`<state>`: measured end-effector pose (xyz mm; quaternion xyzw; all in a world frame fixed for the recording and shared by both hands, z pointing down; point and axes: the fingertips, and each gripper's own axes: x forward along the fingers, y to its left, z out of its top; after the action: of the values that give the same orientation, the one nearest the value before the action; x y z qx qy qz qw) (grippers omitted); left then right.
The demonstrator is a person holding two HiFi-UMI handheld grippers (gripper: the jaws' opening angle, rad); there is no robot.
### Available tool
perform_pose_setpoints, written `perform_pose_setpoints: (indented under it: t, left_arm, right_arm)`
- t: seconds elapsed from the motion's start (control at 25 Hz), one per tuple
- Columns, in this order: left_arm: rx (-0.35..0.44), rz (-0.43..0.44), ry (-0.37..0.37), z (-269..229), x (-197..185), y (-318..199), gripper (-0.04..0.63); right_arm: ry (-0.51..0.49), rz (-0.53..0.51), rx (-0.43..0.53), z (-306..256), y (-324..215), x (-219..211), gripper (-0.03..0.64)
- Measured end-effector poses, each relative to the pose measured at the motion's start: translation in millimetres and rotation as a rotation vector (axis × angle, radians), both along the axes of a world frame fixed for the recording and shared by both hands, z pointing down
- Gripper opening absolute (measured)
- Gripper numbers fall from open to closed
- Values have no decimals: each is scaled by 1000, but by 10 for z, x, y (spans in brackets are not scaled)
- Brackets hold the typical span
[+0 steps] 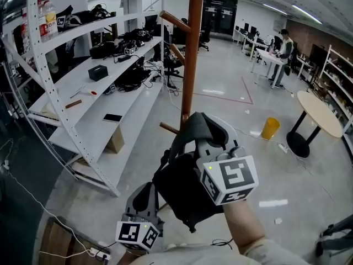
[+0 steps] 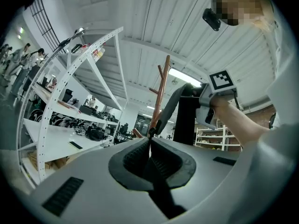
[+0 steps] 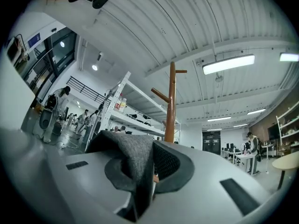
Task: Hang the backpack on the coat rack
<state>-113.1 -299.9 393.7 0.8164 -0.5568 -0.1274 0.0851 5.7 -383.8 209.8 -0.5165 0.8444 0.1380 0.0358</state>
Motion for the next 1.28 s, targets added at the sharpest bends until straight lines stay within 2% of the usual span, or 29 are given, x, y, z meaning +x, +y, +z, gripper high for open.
perform_pose_setpoints:
  t: [0.2, 0.4, 1.04, 1.28]
  left_arm:
    - [7, -5, 4, 1, -7, -13, 25]
    - [5, -20, 6, 25, -55, -26, 25]
    - [-46, -65, 9, 184, -192, 24, 25]
    - [-51, -70, 11, 227, -225, 25, 25]
  right_arm:
    - [18, 20, 4, -161, -284, -8, 38]
    - [37, 50, -34, -76, -581, -7, 38]
    - [-12, 141, -246, 717, -1182, 212, 38]
    - [-40, 157, -234, 880, -1210, 202, 38]
